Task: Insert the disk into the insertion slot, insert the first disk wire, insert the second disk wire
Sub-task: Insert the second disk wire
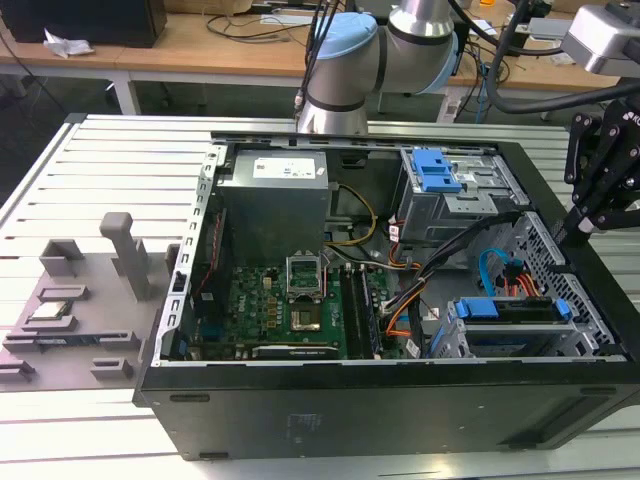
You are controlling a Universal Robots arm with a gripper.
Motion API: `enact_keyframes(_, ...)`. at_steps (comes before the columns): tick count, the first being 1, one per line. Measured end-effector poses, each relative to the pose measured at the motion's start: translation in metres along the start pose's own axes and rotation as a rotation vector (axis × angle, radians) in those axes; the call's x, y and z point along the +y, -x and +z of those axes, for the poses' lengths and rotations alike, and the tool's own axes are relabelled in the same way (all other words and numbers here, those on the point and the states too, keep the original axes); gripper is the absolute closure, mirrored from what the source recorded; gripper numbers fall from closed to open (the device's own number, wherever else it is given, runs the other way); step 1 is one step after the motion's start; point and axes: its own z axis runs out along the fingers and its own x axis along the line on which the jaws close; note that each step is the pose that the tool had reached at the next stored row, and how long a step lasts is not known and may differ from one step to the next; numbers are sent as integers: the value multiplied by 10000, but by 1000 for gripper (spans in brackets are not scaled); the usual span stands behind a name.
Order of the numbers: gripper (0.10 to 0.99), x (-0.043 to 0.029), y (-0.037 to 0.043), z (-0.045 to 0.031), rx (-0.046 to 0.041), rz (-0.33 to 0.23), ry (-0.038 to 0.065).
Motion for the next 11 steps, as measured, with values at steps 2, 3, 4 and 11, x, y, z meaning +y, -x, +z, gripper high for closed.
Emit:
enact_keyframes(2, 980, 0, 0, 0, -2, 0, 0)
enact_keyframes(3, 980, 0, 0, 0, -2, 0, 0)
enact_keyframes(4, 980, 0, 1, 0, -2, -1, 0)
enact_keyframes(11, 980, 47, 10, 9, -2, 0, 0)
